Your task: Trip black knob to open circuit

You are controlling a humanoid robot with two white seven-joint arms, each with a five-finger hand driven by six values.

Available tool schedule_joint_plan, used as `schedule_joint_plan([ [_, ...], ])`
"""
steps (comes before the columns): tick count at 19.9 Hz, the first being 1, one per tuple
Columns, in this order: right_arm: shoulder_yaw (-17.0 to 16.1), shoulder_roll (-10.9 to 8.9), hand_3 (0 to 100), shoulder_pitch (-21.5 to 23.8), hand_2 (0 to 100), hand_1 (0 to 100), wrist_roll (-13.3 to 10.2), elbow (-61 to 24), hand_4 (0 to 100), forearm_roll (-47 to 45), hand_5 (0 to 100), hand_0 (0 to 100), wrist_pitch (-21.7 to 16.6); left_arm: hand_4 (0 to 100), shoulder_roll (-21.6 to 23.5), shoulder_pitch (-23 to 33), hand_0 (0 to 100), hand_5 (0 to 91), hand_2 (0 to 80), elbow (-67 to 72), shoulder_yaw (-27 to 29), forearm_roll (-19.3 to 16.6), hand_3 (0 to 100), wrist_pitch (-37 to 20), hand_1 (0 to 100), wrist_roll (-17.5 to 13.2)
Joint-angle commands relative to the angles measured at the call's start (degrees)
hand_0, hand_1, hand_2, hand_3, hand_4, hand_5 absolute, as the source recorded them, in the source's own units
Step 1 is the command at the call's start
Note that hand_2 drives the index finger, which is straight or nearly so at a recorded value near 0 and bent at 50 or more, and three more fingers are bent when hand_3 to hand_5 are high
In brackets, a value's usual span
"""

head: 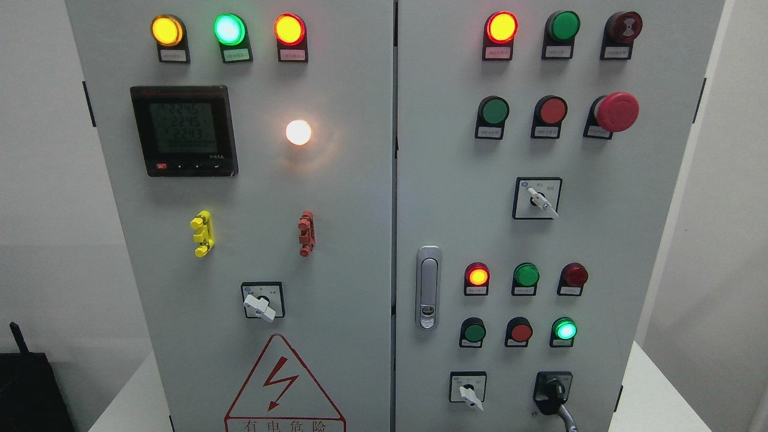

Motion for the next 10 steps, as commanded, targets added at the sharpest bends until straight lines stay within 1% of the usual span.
schedule_joint_plan([
  [1, 0.0, -0.16, 100, -0.8, 3, 0, 1.1, -1.9, 100, -0.1, 98, 0, -0.9, 0, 0.0, -0.1, 12, 0.0, 0.0, 0.0, 0.1, 0.1, 0, -0.2, 39, 0.0],
  [6, -1.0, -0.25, 100, -0.7, 4, 0, 1.1, -1.9, 100, -0.2, 98, 0, -0.8, 0, 0.0, -0.1, 12, 0.0, 0.0, 0.0, 0.1, 0.1, 0, -0.2, 39, 0.0],
  [10, -1.0, -0.25, 100, -0.6, 4, 0, 1.1, -1.9, 100, -0.5, 98, 0, -0.9, 0, 0.0, -0.1, 12, 0.0, 0.0, 0.0, 0.1, 0.1, 0, -0.2, 39, 0.0],
])
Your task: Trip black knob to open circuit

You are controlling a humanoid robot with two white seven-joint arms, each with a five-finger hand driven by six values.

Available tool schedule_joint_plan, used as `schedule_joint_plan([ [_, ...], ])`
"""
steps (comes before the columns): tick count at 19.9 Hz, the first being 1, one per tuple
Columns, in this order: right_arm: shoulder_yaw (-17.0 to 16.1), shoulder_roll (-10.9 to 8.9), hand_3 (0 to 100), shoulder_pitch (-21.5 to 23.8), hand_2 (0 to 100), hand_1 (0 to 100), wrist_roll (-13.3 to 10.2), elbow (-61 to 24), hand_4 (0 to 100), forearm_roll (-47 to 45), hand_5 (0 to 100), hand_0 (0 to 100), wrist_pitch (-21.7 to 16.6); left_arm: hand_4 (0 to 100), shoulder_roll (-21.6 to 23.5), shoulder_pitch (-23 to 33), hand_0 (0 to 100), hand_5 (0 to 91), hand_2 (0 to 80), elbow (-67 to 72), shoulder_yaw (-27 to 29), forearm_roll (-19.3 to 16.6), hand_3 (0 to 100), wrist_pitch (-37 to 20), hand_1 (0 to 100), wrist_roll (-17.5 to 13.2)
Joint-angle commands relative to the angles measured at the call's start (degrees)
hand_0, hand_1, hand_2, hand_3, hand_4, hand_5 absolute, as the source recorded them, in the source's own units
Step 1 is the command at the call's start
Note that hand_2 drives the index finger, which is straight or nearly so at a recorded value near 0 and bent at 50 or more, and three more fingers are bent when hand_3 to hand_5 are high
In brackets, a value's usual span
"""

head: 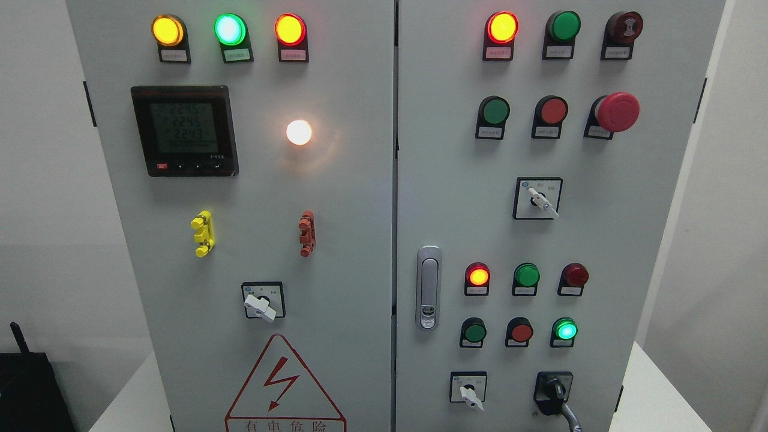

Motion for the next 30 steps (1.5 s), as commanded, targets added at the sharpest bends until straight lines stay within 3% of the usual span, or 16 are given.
schedule_joint_plan([
  [1, -0.1, -0.2, 100, -0.6, 4, 0, 0.6, -1.8, 100, -0.2, 98, 0, -0.9, 0, 0.0, -0.1, 12, 0.0, 0.0, 0.0, 0.1, 0.1, 0, -0.2, 39, 0.0],
  [26, -2.8, -1.08, 100, 2.1, 3, 0, 0.5, -3.9, 100, -0.6, 95, 0, -0.6, 0, 0.0, -0.1, 12, 0.0, 0.0, 0.0, 0.1, 0.1, 0, -0.1, 39, 0.0],
  [29, -2.9, -0.9, 100, 3.3, 0, 0, 0.5, -5.8, 89, -0.9, 85, 0, 1.0, 0, 0.0, -0.1, 12, 0.0, 0.0, 0.0, 0.1, 0.1, 0, -0.2, 39, 0.0],
  [30, -2.8, -0.9, 97, 4.0, 0, 0, 0.5, -6.6, 78, -1.5, 73, 0, 1.0, 0, 0.0, -0.1, 12, 0.0, 0.0, 0.0, 0.1, 0.1, 0, -0.2, 39, 0.0],
])
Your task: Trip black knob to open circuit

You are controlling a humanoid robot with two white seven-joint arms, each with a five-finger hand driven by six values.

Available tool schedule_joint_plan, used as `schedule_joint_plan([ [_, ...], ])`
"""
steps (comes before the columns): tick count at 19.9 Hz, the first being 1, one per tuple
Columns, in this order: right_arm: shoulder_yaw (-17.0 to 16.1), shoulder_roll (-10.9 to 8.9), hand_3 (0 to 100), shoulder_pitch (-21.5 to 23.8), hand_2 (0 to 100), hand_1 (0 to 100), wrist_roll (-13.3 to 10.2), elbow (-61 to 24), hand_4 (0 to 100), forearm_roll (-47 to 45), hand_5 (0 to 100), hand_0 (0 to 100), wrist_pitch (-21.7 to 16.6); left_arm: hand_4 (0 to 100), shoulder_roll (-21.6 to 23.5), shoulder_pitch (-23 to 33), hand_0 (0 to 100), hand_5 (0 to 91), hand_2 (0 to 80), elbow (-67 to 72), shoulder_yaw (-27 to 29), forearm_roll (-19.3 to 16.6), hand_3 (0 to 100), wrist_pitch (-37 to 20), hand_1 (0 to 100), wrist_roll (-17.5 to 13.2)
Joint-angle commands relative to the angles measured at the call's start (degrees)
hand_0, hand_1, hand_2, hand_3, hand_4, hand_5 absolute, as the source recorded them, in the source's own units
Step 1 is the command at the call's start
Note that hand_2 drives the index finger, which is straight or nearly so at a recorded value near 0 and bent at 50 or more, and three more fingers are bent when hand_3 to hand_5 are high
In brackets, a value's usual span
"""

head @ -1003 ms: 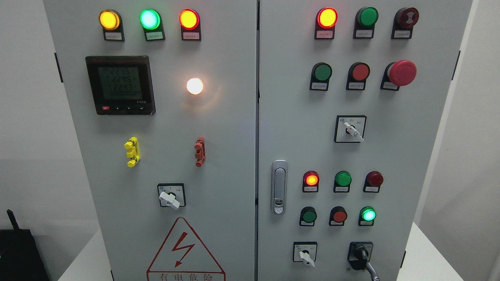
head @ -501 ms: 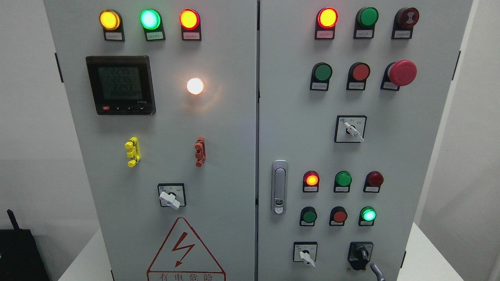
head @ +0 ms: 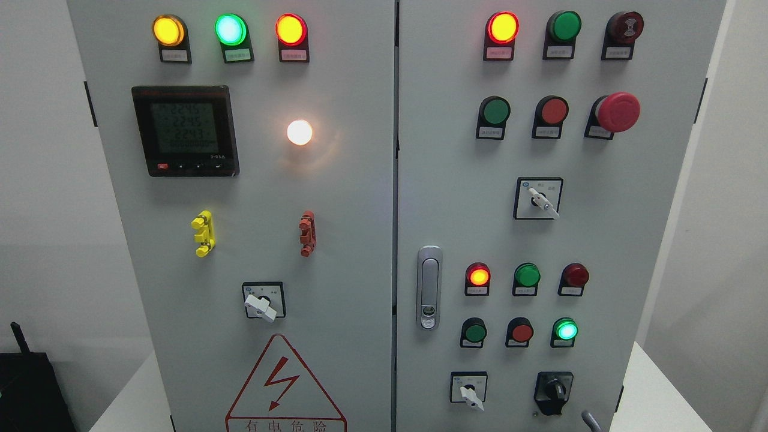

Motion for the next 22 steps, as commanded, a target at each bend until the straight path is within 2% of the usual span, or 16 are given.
schedule_joint_plan([
  [1, -0.1, 0.07, 91, 1.1, 0, 0, 0.3, -3.0, 72, -0.8, 66, 0, -0.2, 0, 0.0, -0.1, 12, 0.0, 0.0, 0.0, 0.1, 0.1, 0, -0.2, 39, 0.0],
  [2, -0.1, 0.07, 88, 1.8, 0, 0, 0.3, -3.7, 69, -0.8, 64, 0, -0.2, 0, 0.0, -0.1, 12, 0.0, 0.0, 0.0, 0.1, 0.1, 0, -0.2, 39, 0.0],
  [5, -0.1, 0.16, 52, 3.7, 0, 0, 0.1, -5.3, 38, -0.8, 38, 0, -0.2, 0, 0.0, -0.1, 12, 0.0, 0.0, 0.0, 0.1, 0.1, 0, -0.2, 39, 0.0],
  [7, -0.1, -0.01, 34, 5.2, 0, 0, 0.2, -6.2, 22, -0.8, 25, 0, -0.4, 0, 0.0, -0.1, 12, 0.0, 0.0, 0.0, 0.1, 0.1, 0, -0.1, 39, 0.0],
  [8, -0.1, -0.02, 31, 5.9, 0, 0, 0.3, -6.6, 20, -0.8, 22, 0, -0.4, 0, 0.0, -0.1, 12, 0.0, 0.0, 0.0, 0.1, 0.1, 0, -0.2, 39, 0.0],
  [10, -0.1, -0.02, 13, 7.0, 0, 0, 0.6, -7.1, 4, -0.8, 7, 0, -0.6, 0, 0.0, -0.1, 12, 0.0, 0.0, 0.0, 0.1, 0.1, 0, -0.2, 39, 0.0],
  [12, 0.0, -0.01, 4, 7.7, 0, 0, 0.9, -7.4, 0, -0.8, 0, 0, -0.7, 0, 0.0, -0.1, 12, 0.0, 0.0, 0.0, 0.1, 0.1, 0, -0.1, 39, 0.0],
  [13, 0.0, -0.02, 0, 7.7, 0, 0, 0.9, -7.5, 0, -0.8, 0, 0, -0.7, 0, 0.0, -0.1, 12, 0.0, 0.0, 0.0, 0.1, 0.1, 0, -0.2, 39, 0.0],
  [22, -0.1, -0.19, 0, 7.7, 0, 0, 1.0, -7.4, 0, -0.8, 0, 0, -0.4, 0, 0.0, -0.1, 12, 0.0, 0.0, 0.0, 0.1, 0.1, 0, -0.2, 39, 0.0],
])
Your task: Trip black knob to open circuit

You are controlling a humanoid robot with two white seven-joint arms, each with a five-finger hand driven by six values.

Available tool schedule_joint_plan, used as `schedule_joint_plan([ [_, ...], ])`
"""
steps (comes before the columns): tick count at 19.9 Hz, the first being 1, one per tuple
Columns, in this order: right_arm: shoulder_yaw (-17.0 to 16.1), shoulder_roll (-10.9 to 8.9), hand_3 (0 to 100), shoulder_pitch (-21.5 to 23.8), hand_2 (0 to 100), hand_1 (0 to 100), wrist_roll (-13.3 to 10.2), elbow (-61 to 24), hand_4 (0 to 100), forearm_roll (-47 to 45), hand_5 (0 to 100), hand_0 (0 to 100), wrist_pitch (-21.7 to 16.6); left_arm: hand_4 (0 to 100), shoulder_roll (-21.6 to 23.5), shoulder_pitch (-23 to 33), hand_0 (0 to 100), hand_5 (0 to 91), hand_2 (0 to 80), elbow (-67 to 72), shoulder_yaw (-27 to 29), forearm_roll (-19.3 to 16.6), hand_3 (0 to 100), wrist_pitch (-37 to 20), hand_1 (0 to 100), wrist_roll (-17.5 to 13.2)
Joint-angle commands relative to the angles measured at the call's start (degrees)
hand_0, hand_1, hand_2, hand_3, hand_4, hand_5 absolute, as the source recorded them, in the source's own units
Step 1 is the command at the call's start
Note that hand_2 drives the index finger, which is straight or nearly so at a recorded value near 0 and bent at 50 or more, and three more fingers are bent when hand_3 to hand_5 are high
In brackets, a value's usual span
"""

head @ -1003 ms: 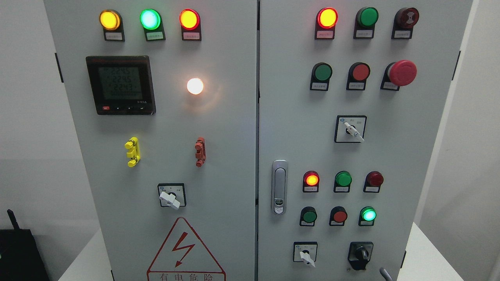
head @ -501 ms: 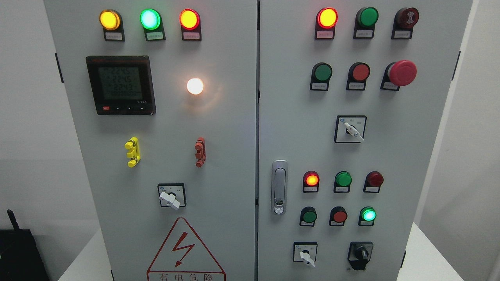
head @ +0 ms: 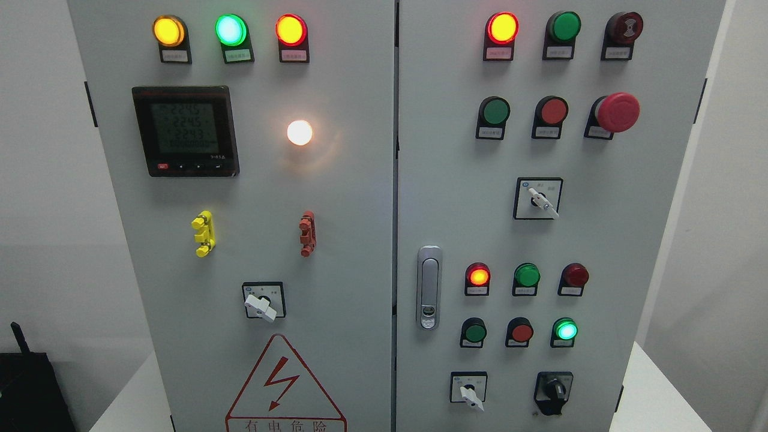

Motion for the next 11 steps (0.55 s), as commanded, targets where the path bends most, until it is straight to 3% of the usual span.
schedule_joint_plan([
  [1, -0.1, -0.19, 0, -0.2, 0, 0, 0.3, -1.6, 0, -0.1, 0, 0, -0.6, 0, 0.0, -0.1, 12, 0.0, 0.0, 0.0, 0.1, 0.1, 0, -0.2, 39, 0.0],
  [11, 0.0, -0.19, 0, 0.4, 0, 0, 0.5, -1.7, 0, -0.1, 0, 0, -0.8, 0, 0.0, -0.1, 12, 0.0, 0.0, 0.0, 0.1, 0.1, 0, -0.2, 39, 0.0],
])
